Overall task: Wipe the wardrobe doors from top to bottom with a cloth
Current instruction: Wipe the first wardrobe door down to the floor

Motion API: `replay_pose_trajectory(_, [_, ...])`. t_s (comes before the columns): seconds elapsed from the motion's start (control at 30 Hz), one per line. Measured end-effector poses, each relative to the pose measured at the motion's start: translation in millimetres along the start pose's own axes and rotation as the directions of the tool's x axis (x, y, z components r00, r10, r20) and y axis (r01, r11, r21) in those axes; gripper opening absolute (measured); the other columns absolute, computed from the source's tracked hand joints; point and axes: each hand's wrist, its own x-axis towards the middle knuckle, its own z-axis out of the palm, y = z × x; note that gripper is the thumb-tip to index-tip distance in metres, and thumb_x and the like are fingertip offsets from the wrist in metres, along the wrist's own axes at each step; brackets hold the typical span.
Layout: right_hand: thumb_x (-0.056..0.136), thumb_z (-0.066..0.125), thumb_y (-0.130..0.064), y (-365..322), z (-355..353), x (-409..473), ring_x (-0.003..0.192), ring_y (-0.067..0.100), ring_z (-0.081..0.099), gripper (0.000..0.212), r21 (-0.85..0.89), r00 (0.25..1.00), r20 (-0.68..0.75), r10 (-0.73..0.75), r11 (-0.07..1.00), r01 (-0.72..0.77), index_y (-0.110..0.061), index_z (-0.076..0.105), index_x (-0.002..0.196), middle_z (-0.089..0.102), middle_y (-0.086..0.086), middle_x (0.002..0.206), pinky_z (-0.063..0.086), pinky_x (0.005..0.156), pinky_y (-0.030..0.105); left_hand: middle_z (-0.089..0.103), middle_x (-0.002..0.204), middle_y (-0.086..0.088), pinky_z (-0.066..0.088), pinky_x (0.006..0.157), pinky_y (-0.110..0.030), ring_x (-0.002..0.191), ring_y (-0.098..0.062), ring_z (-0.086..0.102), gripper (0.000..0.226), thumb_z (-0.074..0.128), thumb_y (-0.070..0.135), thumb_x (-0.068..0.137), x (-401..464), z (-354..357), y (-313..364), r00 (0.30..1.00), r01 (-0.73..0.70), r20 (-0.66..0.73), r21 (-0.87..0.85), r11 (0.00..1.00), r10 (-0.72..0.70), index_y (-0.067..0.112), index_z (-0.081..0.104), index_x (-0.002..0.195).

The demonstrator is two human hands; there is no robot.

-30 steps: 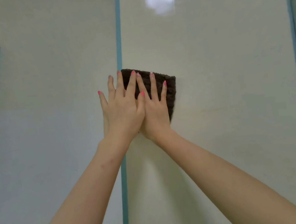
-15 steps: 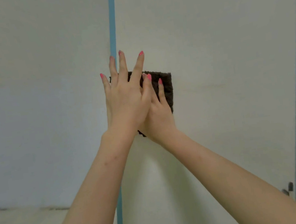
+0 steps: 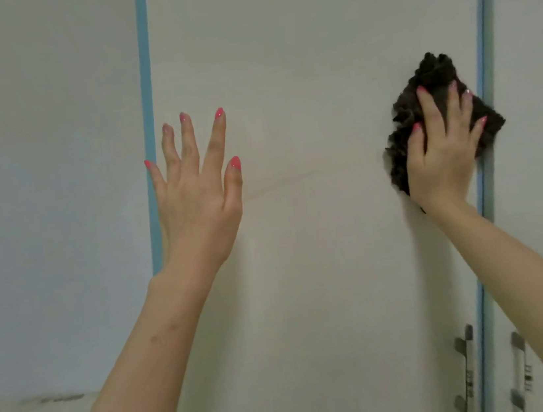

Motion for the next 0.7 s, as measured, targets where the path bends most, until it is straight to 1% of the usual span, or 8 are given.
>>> replay_pose_trajectory(0.07, [0.097, 0.033, -0.028, 19, -6, -3, 0.144, 0.029, 0.014, 0.048, -0.006, 1.0, 0.005, 0.027, 1.0, -0.027, -0.027, 0.035, 0.145, 0.023, 0.009, 0.155, 0.005, 0.116, 0.054, 0.005, 0.16, -0.007, 0.001, 0.116, -0.051, 0.147, -0.028, -0.002, 0.054, 0.019, 0.039, 0.096, -1, -1, 3, 1.0, -0.002, -0.005, 0.0, 1.0, 0.002, 0.034, 0.009, 0.149])
replay_pose_trajectory(0.2, [0.098, 0.035, -0.025, 33, -12, -28, 0.144, 0.03, 0.013, 0.047, 0.007, 0.999, 0.018, -0.035, 0.999, 0.035, -0.023, 0.035, 0.145, 0.022, 0.01, 0.155, 0.003, 0.116, 0.053, 0.006, 0.16, -0.007, 0.0, 0.117, -0.051, 0.147, -0.027, -0.002, 0.053, 0.019, 0.039, 0.097, -14, 2, 8, 1.0, 0.004, -0.003, -0.019, 1.0, -0.004, 0.034, 0.011, 0.149])
replay_pose_trajectory(0.27, [0.097, 0.036, -0.026, 35, -15, -54, 0.144, 0.031, 0.012, 0.048, 0.024, 0.999, 0.019, -0.028, 0.999, 0.028, -0.022, 0.036, 0.145, 0.022, 0.011, 0.155, 0.004, 0.116, 0.054, 0.007, 0.159, -0.007, 0.001, 0.117, -0.052, 0.147, -0.027, -0.001, 0.053, 0.018, 0.041, 0.097, -23, 5, 8, 1.0, 0.01, 0.008, -0.017, 1.0, -0.009, 0.034, 0.012, 0.149])
replay_pose_trajectory(0.33, [0.096, 0.035, -0.029, 36, -18, -87, 0.145, 0.031, 0.01, 0.051, 0.036, 0.998, 0.064, 0.006, 0.999, -0.008, -0.021, 0.033, 0.146, 0.021, 0.013, 0.155, 0.003, 0.116, 0.054, 0.007, 0.159, -0.007, 0.002, 0.116, -0.052, 0.147, -0.027, 0.0, 0.055, 0.015, 0.044, 0.095, -32, 7, 7, 1.0, 0.015, 0.02, 0.007, 1.0, -0.015, 0.034, 0.01, 0.149])
replay_pose_trajectory(0.4, [0.094, 0.033, -0.035, 35, -23, -115, 0.145, 0.031, 0.008, 0.057, 0.034, 0.992, 0.12, 0.034, 0.999, -0.039, -0.017, 0.026, 0.148, 0.02, 0.015, 0.155, 0.004, 0.116, 0.056, 0.007, 0.159, -0.007, 0.003, 0.116, -0.052, 0.147, -0.028, 0.001, 0.056, 0.019, 0.045, 0.095, -37, 7, 4, 0.999, 0.041, 0.025, 0.015, 0.999, -0.042, 0.034, 0.008, 0.149])
replay_pose_trajectory(0.53, [0.088, 0.038, -0.051, 31, -32, -116, 0.145, 0.027, 0.005, 0.077, 0.129, 0.982, 0.166, 0.093, 0.985, -0.115, -0.013, 0.012, 0.15, 0.015, 0.008, 0.157, 0.001, 0.117, 0.05, 0.011, 0.159, -0.008, 0.008, 0.115, -0.052, 0.147, -0.029, 0.005, 0.059, 0.027, 0.041, 0.094, -43, 5, 0, 0.998, 0.055, 0.005, 0.031, 0.998, -0.055, 0.029, 0.01, 0.15])
replay_pose_trajectory(0.63, [0.089, 0.031, -0.058, 14, -26, -100, 0.145, 0.029, 0.004, 0.075, 0.045, 0.976, 0.141, 0.167, 0.984, -0.175, -0.018, 0.015, 0.151, 0.013, 0.006, 0.158, 0.002, 0.116, 0.053, 0.022, 0.156, -0.008, 0.014, 0.114, -0.053, 0.145, -0.028, 0.014, 0.059, 0.029, 0.039, 0.093, -47, 4, -6, 0.999, 0.021, -0.035, 0.076, 0.997, -0.018, 0.023, 0.018, 0.149])
replay_pose_trajectory(0.7, [0.09, 0.027, -0.059, -7, -17, -92, 0.145, 0.032, 0.005, 0.072, -0.002, 0.958, 0.101, 0.267, 0.963, -0.268, -0.021, 0.02, 0.15, 0.014, 0.007, 0.158, 0.002, 0.114, 0.058, 0.034, 0.152, -0.009, 0.021, 0.112, -0.054, 0.143, -0.029, 0.024, 0.057, 0.033, 0.035, 0.092, -51, 4, -10, 0.996, 0.018, -0.09, 0.105, 0.994, -0.009, 0.018, 0.029, 0.146])
